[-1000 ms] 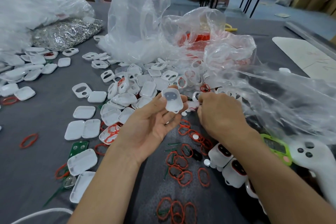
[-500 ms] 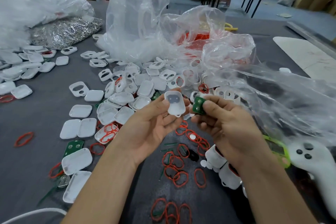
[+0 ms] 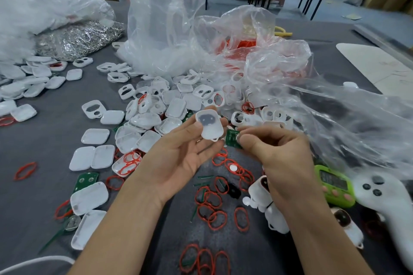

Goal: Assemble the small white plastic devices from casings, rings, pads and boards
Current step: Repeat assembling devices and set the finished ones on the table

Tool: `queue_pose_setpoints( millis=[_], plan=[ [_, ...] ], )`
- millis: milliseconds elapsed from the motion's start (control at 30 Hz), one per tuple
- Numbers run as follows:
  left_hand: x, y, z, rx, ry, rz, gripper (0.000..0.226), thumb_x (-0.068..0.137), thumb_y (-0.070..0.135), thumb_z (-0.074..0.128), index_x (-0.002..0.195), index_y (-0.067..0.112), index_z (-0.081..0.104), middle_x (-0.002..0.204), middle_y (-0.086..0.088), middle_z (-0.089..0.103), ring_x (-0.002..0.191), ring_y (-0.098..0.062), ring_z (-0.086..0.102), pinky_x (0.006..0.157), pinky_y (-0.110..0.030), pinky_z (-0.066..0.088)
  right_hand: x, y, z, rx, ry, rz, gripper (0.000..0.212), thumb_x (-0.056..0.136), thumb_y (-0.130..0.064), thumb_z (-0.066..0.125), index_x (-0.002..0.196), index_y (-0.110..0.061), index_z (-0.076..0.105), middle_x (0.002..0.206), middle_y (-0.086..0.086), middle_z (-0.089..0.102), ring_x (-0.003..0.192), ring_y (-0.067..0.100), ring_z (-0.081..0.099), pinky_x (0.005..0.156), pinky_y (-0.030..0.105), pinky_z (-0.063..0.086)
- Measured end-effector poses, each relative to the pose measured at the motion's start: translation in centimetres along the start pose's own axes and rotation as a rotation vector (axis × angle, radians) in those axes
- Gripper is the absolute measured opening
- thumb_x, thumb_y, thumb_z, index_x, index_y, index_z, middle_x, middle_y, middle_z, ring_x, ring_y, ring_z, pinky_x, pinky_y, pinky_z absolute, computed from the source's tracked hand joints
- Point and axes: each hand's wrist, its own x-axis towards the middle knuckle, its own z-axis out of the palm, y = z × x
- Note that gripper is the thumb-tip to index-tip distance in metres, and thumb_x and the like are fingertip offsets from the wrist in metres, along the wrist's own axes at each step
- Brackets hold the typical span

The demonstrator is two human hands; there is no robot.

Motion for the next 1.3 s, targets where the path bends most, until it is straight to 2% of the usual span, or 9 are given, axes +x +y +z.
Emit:
queue_pose_setpoints(
  millis=[100,267,400,467,567,667,767,1000,1300],
  plan=[
    [0.0,-0.2,0.2,0.003,-0.017,-0.003,0.045,0.088,0.013,0.065,0.132,0.006,0.065,0.134,-0.022,0.066,0.114,-0.026,0.071,0.084,-0.032,0.061,0.0,0.3,0.0,-0.118,-0.011,0.013,0.034,0.080,0.006,0.077,0.079,-0.027,0.082,0.080,-0.001,0.079,0.077,0.010,0.075,0.070,0.019,0.057],
    [-0.1,-0.1,0.1,-0.014,-0.026,0.004,0.042,0.091,0.009,0.060,0.133,0.002,0.062,0.133,-0.025,0.066,0.114,-0.031,0.071,0.085,-0.032,0.061,0.1,0.5,-0.3,-0.387,-0.082,0.018,0.031,0.077,-0.004,0.080,0.090,-0.032,0.082,0.078,-0.009,0.078,0.075,0.006,0.073,0.070,0.021,0.055],
    [-0.1,0.0,0.0,0.014,-0.013,0.010,0.048,0.087,0.013,0.066,0.135,0.006,0.061,0.135,-0.021,0.065,0.117,-0.028,0.070,0.087,-0.033,0.060,0.4,-0.2,-0.6,-0.081,-0.116,0.115,0.037,0.082,0.013,0.072,0.089,-0.021,0.083,0.072,0.001,0.075,0.061,0.005,0.067,0.059,0.012,0.050],
    [-0.1,0.0,0.0,0.023,-0.019,-0.005,0.045,0.085,0.015,0.068,0.130,0.008,0.067,0.133,-0.020,0.067,0.112,-0.026,0.072,0.085,-0.033,0.061,0.4,-0.5,-0.8,0.043,-0.096,0.142,0.034,0.086,0.012,0.068,0.088,-0.018,0.083,0.070,0.004,0.073,0.055,0.003,0.060,0.051,0.009,0.044],
    [0.0,-0.3,0.2,0.115,-0.007,-0.045,0.033,0.090,0.015,0.062,0.119,0.014,0.077,0.124,-0.016,0.072,0.103,-0.023,0.075,0.085,-0.031,0.061,0.4,-0.5,-1.0,0.089,-0.050,0.114,0.026,0.090,0.002,0.069,0.080,-0.018,0.083,0.070,0.005,0.073,0.066,0.014,0.060,0.057,0.016,0.046],
    [-0.1,-0.7,0.5,0.208,-0.034,-0.098,0.035,0.089,0.018,0.065,0.122,0.016,0.076,0.123,-0.012,0.074,0.101,-0.020,0.075,0.085,-0.030,0.061,0.3,-0.7,-1.0,0.118,-0.006,0.087,0.025,0.088,0.003,0.072,0.074,-0.016,0.081,0.072,0.011,0.075,0.061,0.016,0.062,0.055,0.019,0.049],
    [-0.2,-0.9,0.7,0.238,-0.079,-0.133,0.048,0.080,0.024,0.074,0.127,0.015,0.072,0.126,-0.013,0.072,0.105,-0.021,0.073,0.089,-0.031,0.061,0.3,-1.0,-1.2,0.128,-0.034,0.061,0.028,0.087,0.004,0.072,0.070,-0.017,0.080,0.073,0.015,0.075,0.055,0.016,0.064,0.051,0.019,0.049],
    [-0.4,-1.1,0.8,0.254,-0.088,-0.175,0.059,0.079,0.034,0.072,0.131,0.008,0.067,0.136,-0.020,0.065,0.120,-0.030,0.065,0.100,-0.039,0.055,-0.1,-1.5,-1.0,0.000,-0.054,-0.071,0.031,0.089,0.005,0.071,0.073,-0.019,0.080,0.067,0.011,0.075,0.050,0.017,0.067,0.048,0.021,0.051],
    [-0.3,-1.2,0.7,0.293,-0.097,-0.193,0.056,0.080,0.037,0.070,0.129,0.010,0.070,0.121,-0.015,0.071,0.113,-0.028,0.063,0.091,-0.032,0.058,-0.4,-1.3,-0.9,-0.197,-0.038,-0.196,0.027,0.088,0.000,0.074,0.078,-0.024,0.081,0.066,0.002,0.075,0.052,0.019,0.071,0.052,0.020,0.055]
  ],
)
